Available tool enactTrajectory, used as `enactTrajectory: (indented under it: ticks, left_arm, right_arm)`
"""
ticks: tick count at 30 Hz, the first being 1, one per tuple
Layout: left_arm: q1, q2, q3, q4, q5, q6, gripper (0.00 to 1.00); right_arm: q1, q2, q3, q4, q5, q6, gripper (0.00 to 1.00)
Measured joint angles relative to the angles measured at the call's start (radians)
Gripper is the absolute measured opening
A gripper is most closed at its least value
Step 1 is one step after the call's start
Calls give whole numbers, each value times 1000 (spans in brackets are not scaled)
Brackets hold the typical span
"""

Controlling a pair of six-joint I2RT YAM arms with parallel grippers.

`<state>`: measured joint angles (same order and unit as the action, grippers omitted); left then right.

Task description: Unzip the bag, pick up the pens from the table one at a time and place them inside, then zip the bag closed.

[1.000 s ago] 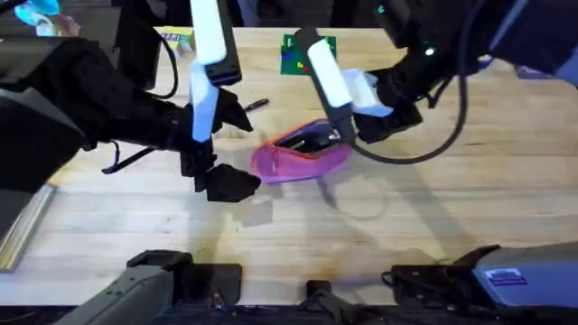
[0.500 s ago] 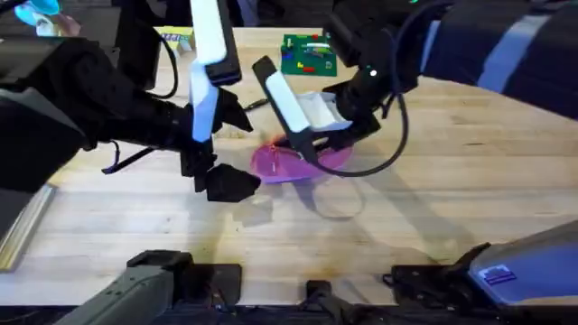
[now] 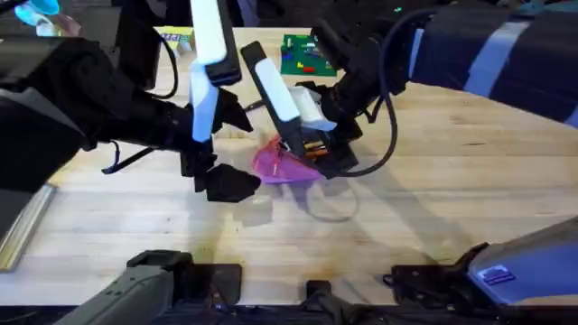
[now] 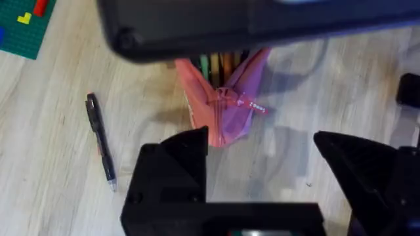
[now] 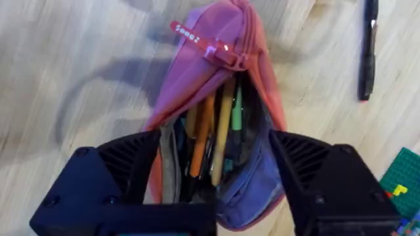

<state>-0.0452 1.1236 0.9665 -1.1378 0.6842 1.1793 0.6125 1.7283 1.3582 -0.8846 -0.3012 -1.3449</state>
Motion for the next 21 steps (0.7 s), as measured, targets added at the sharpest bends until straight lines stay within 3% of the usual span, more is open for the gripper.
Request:
enactTrajectory:
  ticks: [9, 21]
  left_arm:
    - [0, 0, 0, 0, 0, 0, 992]
    - [0, 0, 0, 13, 0, 0, 993]
  right_arm:
    - [0, 0, 0, -1, 0, 24, 997]
    - [0, -62, 0, -59, -1, 184, 997]
